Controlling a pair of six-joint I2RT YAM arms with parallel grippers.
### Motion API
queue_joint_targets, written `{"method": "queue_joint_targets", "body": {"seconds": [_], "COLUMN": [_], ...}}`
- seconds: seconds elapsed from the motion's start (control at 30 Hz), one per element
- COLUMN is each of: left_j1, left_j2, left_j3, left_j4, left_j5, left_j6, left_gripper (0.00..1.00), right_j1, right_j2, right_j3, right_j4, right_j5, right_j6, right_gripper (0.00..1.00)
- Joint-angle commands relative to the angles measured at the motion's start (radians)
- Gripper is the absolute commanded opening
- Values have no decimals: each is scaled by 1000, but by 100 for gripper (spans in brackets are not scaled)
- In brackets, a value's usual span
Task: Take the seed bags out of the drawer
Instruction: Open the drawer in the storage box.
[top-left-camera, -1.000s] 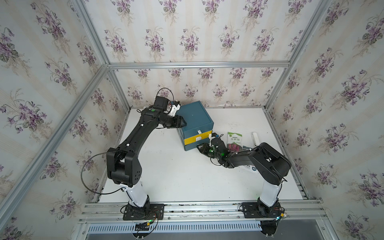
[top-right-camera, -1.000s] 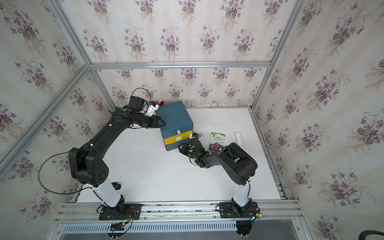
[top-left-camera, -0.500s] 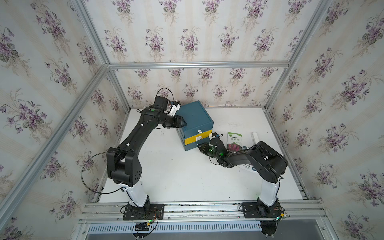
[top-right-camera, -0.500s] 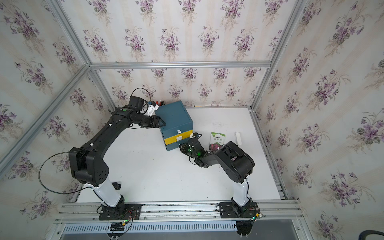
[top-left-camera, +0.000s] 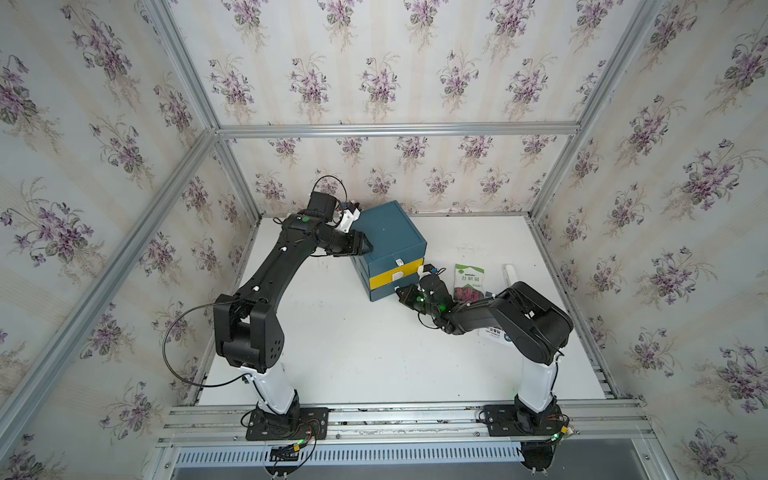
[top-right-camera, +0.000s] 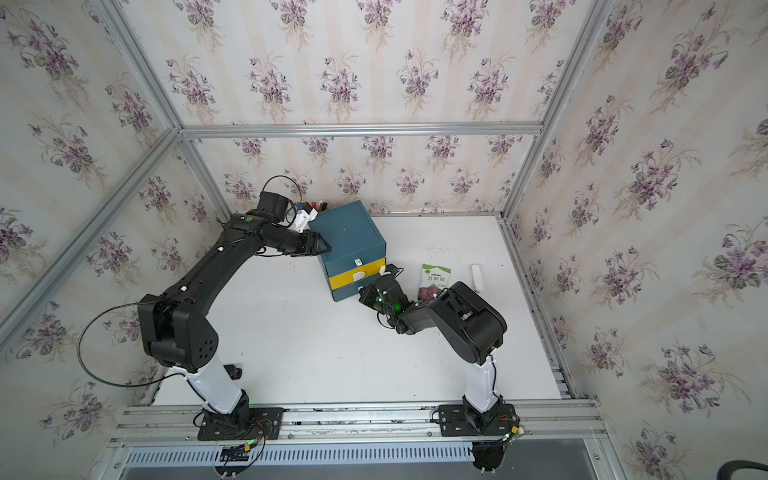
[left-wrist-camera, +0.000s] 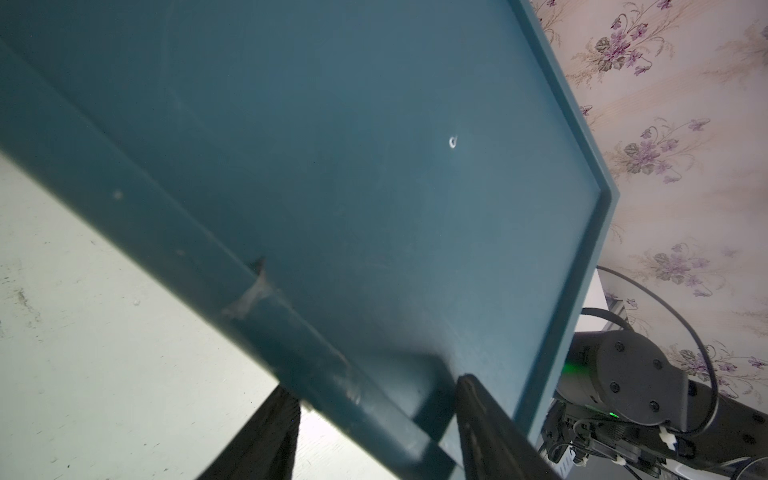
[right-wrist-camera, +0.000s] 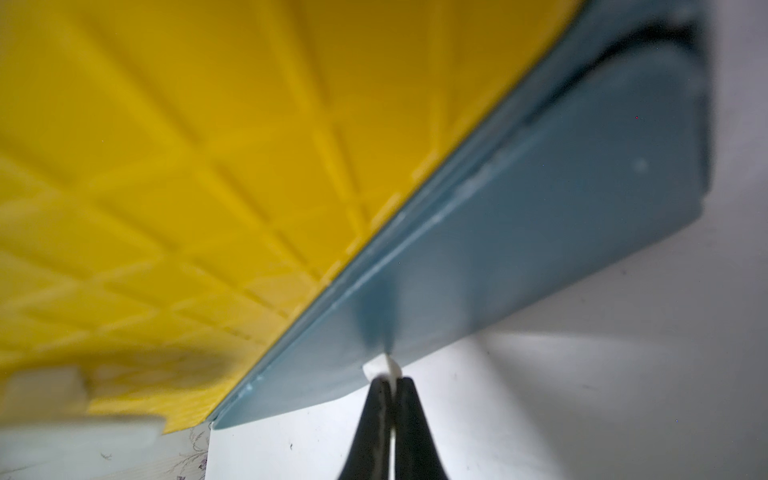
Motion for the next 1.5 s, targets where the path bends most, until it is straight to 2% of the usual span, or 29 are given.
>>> {"method": "queue_joint_targets", "body": {"seconds": [0.0, 0.43, 0.7, 1.47], "left_j1": [-1, -7, -21, -45], "left_j2": [22, 1, -27, -17], "left_j3": [-6, 2, -33, -52], "left_j4": [-210, -200, -192, -173], "left_j5": [-143, -129, -134, -133], "left_j6": [46, 22, 11, 8], "left_gripper": [64, 64, 64, 64], "right_j1": [9, 57, 94, 193], "right_j2": [-22, -103, -146, -399], "right_j3": [-19, -101, -139, -346], "right_j4": [34, 25, -6, -177], "right_j5": [-32, -76, -62, -30], "right_j6": [-3, -6, -7, 5], "right_gripper": [0, 0, 0, 0]}}
